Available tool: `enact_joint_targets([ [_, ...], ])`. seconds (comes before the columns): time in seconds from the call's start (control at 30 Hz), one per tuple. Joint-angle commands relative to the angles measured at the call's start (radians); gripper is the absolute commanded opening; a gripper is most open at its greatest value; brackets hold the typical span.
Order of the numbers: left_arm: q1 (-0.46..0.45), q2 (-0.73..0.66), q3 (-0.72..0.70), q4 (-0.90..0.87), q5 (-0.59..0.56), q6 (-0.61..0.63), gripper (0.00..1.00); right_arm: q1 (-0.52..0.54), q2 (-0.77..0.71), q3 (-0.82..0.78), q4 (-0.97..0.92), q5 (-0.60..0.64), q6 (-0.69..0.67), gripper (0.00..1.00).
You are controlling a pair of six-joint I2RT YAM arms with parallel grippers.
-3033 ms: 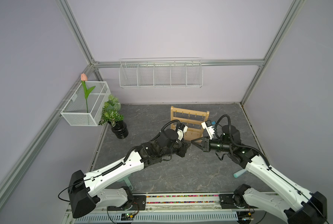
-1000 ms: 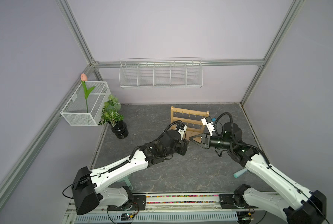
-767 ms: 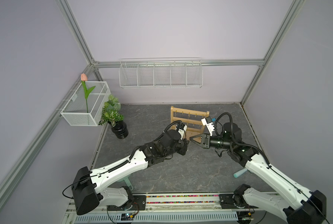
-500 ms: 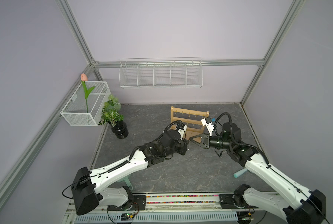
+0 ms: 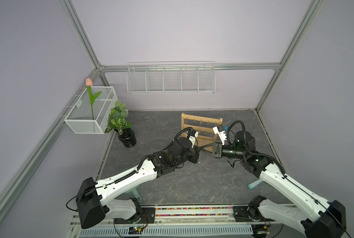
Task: Hang the necklace on the jewelry display stand
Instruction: Pick up the necklace from the center of the board.
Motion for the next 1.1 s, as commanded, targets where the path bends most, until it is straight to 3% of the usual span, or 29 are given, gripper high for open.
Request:
enact_joint_targets([
  [0.0,-0.011,-0.008,0.003,0.039,-0.031,0.022,0.26,0.008,0.002,-0.018,0.049,-0.004,0.032,0.07],
  [0.6,-0.025,-0.028,-0.074,0.152,-0.056,0.055,0.29,0.007,0.010,-0.017,0.120,0.002,0.102,0.07],
  [1.07,-0.025,-0.061,-0.102,0.201,-0.114,0.071,0.18,0.007,0.038,-0.001,0.133,-0.023,0.137,0.07],
])
